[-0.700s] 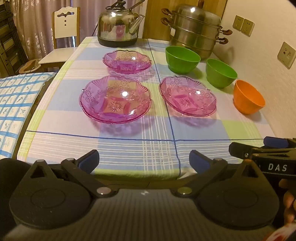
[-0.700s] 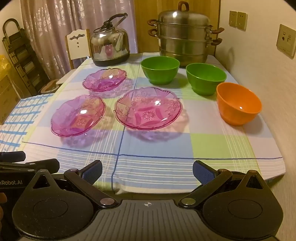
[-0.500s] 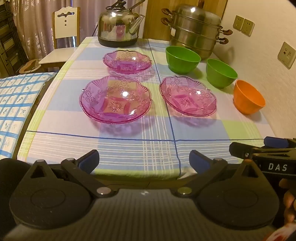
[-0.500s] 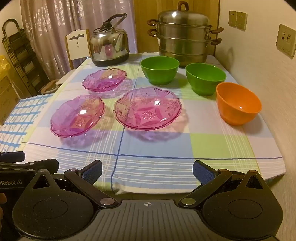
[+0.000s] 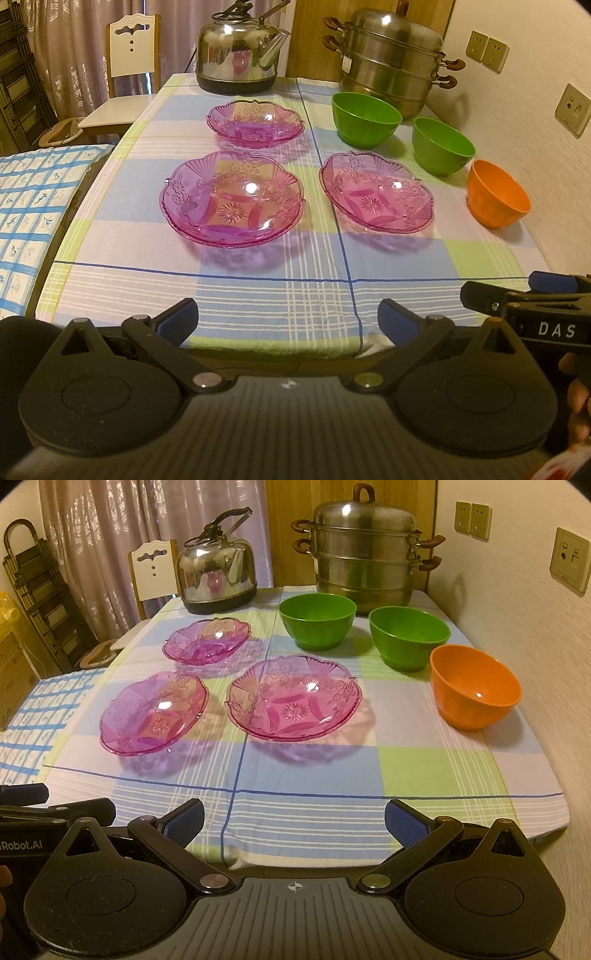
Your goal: Organize plates and bowls
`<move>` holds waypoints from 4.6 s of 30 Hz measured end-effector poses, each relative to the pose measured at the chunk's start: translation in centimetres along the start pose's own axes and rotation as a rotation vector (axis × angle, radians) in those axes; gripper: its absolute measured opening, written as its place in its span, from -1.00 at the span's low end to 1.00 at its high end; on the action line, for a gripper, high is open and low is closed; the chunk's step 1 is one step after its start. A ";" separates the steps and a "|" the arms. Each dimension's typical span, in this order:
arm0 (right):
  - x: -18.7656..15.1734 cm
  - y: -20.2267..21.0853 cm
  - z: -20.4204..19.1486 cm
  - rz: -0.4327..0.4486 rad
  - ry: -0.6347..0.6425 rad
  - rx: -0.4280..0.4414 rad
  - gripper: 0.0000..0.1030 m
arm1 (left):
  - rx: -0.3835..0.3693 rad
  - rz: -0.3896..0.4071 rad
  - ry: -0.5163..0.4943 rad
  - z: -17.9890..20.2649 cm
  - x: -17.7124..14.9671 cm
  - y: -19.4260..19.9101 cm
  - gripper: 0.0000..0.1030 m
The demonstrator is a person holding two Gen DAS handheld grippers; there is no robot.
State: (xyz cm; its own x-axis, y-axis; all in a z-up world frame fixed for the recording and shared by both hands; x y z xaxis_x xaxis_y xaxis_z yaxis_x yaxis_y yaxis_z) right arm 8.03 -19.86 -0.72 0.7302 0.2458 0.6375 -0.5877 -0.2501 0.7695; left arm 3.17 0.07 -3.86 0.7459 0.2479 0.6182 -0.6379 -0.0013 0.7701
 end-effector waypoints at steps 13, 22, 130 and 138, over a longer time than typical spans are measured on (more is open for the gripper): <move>0.1 0.0 0.0 -0.001 -0.001 0.000 1.00 | 0.001 0.002 0.000 0.0 0.0 0.0 0.99; 0.1 -0.1 0.1 0.000 0.000 -0.001 1.00 | 0.001 0.002 0.001 0.0 0.0 0.0 0.99; 7.6 -19.6 -8.8 -0.102 -0.170 0.174 -0.50 | -0.082 -0.208 -0.182 -14.7 14.0 -18.9 -0.46; 7.7 -20.0 -8.9 -0.103 -0.181 0.181 -0.70 | -0.087 -0.218 -0.138 -14.8 14.2 -19.3 -0.65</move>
State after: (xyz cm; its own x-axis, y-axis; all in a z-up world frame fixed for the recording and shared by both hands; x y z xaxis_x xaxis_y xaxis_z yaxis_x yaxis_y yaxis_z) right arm 22.31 -4.67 -10.84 0.8428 0.1118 0.5265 -0.4470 -0.3996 0.8003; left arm 23.28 17.98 -12.29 0.8824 0.0990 0.4599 -0.4695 0.1228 0.8744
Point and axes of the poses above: each gripper's, at about its wrist camera, not at the fingertips, and y roughly against the way its jaws point, z to its right, x to its top, the point moved 5 cm from there along -y, roughly the way its jaws point, and after that the axes turned 4 degrees about y, right-handed, at the moved point
